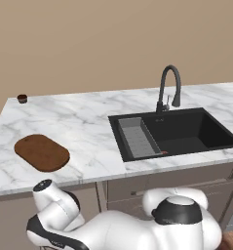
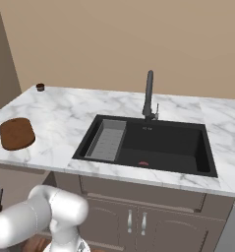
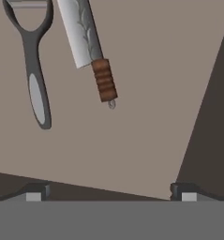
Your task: Open the drawer on the left and place the cutting tools on the cutting board.
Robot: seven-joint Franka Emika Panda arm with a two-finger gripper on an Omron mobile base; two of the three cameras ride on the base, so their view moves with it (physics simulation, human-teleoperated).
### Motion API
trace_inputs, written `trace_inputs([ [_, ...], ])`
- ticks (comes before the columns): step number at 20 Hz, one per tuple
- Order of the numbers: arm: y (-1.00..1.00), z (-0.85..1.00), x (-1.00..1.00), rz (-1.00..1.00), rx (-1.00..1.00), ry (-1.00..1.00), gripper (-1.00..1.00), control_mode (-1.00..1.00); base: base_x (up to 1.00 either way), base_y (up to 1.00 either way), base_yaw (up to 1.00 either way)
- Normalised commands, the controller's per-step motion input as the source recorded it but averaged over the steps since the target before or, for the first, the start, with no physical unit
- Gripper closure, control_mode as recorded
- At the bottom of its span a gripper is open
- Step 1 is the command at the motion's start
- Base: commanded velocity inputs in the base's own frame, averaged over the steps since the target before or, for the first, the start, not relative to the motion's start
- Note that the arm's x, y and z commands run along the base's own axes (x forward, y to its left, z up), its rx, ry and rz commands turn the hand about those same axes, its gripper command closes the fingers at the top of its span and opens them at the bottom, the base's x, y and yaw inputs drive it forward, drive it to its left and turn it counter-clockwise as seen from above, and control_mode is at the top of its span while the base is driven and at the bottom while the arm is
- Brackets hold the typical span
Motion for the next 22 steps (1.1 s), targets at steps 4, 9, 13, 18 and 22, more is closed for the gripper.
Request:
trace_inputs([
  [4, 0.19, -0.18, 0.14, 0.00, 0.00, 0.00, -1.00, -1.00, 0.00, 0.00, 0.00],
  [9, 0.17, -0.25, 0.15, 0.00, 0.00, 0.00, -1.00, -1.00, 0.00, 0.00, 0.00],
  [13, 0.29, -0.33, 0.08, 0.00, 0.03, 0.01, -1.00, -1.00, 0.00, 0.00, 0.00],
  [18, 0.25, -0.33, 0.06, 0.01, 0.04, 0.02, -1.00, -1.00, 0.00, 0.00, 0.00],
  [22, 0.21, -0.31, 0.00, 0.01, 0.04, 0.00, -1.00, -1.00, 0.00, 0.00, 0.00],
])
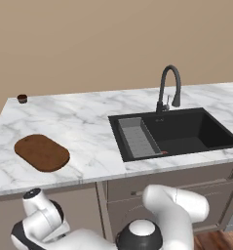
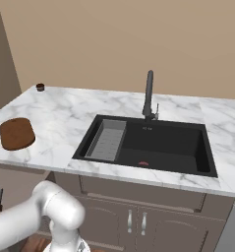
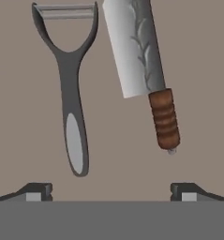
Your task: Open the drawer on the left and place the cutting tools on the cutting board.
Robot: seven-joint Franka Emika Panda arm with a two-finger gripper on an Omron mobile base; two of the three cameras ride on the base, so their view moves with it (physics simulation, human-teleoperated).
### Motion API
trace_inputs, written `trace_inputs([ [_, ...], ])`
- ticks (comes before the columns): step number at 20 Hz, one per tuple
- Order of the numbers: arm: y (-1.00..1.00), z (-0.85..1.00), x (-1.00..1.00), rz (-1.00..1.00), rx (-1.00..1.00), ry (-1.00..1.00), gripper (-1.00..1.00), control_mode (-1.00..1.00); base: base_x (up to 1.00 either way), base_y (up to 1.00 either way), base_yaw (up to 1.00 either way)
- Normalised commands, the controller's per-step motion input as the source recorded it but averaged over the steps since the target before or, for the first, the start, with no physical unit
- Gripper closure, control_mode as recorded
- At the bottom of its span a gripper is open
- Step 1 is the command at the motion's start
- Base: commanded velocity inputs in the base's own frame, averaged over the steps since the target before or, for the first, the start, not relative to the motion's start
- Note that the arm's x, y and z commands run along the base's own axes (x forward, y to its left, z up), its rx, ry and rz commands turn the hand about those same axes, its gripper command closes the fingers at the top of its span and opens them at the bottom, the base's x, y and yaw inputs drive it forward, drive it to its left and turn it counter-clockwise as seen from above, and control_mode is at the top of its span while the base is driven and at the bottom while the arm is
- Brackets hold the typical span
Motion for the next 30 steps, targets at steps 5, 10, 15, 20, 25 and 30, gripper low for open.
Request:
trace_inputs([
  [5, 0.21, -0.30, 0.00, 0.02, 0.00, 0.00, -1.00, -1.00, 0.00, 0.00, 0.00],
  [10, 0.17, -0.27, 0.00, 0.02, 0.00, 0.00, -1.00, -1.00, 0.00, 0.00, 0.00],
  [15, 0.04, -0.23, 0.00, 0.00, 0.00, 0.00, -1.00, -1.00, 0.00, 0.00, 0.00],
  [20, 0.00, -0.22, 0.00, 0.00, 0.00, 0.00, -1.00, -1.00, 0.00, 0.00, 0.00],
  [25, 0.00, -0.22, 0.00, 0.01, 0.00, 0.00, -1.00, -1.00, 0.00, 0.00, 0.00],
  [30, 0.03, -0.22, 0.00, 0.01, 0.00, 0.00, -1.00, -1.00, 0.00, 0.00, 0.00],
])
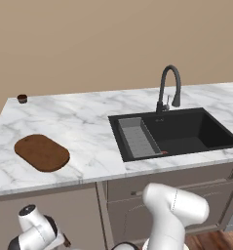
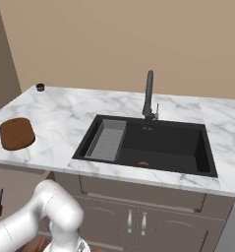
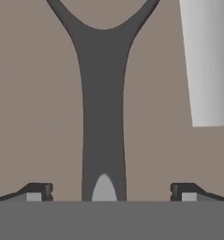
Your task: Open the drawer on the left and place the cutting tools on the cutting board.
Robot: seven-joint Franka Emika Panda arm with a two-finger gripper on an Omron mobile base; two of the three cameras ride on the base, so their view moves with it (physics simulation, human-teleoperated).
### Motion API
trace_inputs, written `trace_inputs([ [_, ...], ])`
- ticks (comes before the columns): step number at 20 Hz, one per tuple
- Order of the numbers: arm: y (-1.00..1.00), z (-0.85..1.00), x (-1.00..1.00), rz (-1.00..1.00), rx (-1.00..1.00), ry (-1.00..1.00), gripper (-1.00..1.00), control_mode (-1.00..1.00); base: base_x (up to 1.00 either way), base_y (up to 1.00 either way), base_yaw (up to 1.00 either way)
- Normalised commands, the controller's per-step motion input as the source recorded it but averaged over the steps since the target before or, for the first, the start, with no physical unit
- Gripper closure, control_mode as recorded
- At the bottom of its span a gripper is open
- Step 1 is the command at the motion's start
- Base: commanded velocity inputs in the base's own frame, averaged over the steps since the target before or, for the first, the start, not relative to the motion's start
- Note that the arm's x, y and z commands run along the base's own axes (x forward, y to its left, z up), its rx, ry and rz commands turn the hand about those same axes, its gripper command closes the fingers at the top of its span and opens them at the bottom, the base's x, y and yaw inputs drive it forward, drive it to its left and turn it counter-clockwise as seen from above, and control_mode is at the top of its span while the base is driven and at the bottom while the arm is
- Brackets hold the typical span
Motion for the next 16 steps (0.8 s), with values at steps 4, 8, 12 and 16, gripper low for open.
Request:
trace_inputs([
  [4, 0.13, -0.21, 0.00, 0.02, 0.00, 0.00, -1.00, -1.00, 0.00, 0.00, 0.00],
  [8, 0.23, -0.10, -0.03, 0.02, 0.00, 0.00, 1.00, -1.00, 0.00, 0.00, 0.00],
  [12, 0.13, 0.00, -0.24, 0.01, 0.02, 0.00, 1.00, -1.00, 0.00, 0.00, 0.00],
  [16, 0.03, 0.02, -0.42, 0.00, 0.06, 0.00, 1.00, -1.00, 0.00, 0.00, 0.00],
])
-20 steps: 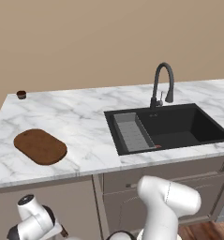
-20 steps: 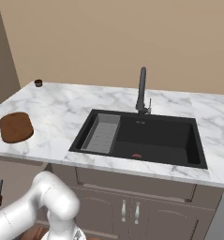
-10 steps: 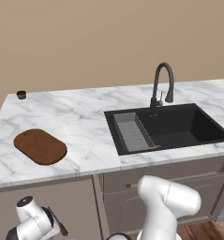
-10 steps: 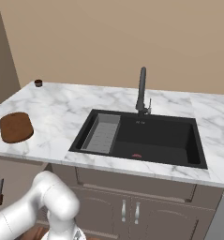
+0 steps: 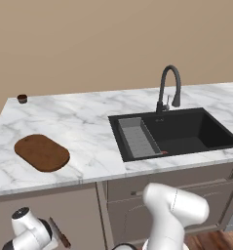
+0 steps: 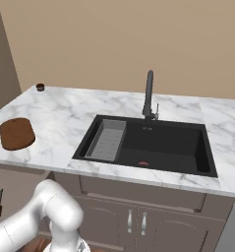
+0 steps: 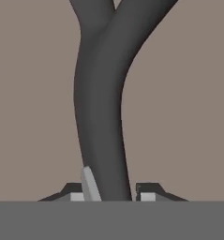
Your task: Open the drawer on the left and place the cutting tools on the cutting board.
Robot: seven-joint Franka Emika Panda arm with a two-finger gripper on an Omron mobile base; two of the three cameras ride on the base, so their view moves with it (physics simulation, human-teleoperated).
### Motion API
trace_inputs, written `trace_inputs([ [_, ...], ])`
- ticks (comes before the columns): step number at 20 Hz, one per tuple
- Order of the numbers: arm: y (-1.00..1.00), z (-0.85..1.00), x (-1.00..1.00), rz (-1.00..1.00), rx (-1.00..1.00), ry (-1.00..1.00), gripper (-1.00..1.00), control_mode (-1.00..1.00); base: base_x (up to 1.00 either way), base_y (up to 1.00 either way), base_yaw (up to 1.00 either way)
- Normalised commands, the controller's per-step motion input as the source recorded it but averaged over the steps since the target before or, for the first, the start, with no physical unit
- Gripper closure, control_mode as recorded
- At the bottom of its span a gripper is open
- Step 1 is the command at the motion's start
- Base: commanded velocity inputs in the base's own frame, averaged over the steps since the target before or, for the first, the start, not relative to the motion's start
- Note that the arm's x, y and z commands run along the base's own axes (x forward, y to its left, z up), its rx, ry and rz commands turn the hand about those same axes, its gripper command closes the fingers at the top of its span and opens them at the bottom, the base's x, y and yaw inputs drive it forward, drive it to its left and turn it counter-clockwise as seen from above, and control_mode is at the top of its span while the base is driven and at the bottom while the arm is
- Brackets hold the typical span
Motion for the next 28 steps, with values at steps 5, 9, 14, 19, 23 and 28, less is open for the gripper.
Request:
trace_inputs([
  [5, 0.00, 0.45, -0.36, 0.00, 0.10, -0.02, 1.00, -1.00, 0.00, 0.00, 0.00],
  [9, -0.04, 0.97, -0.14, 0.00, 0.14, -0.05, 1.00, -1.00, 0.00, 0.00, 0.00],
  [14, -0.14, 1.00, -0.09, 0.00, 0.14, -0.01, 1.00, -1.00, 0.00, 0.00, 0.00],
  [19, -0.38, 1.00, -0.12, 0.00, 0.10, 0.03, 1.00, -1.00, 0.00, 0.00, 0.00],
  [23, -0.48, 1.00, -0.01, 0.00, 0.07, 0.03, 1.00, -1.00, 0.00, 0.00, 0.00],
  [28, -0.52, 1.00, 0.18, 0.00, 0.03, 0.00, 1.00, -1.00, 0.00, 0.00, 0.00],
])
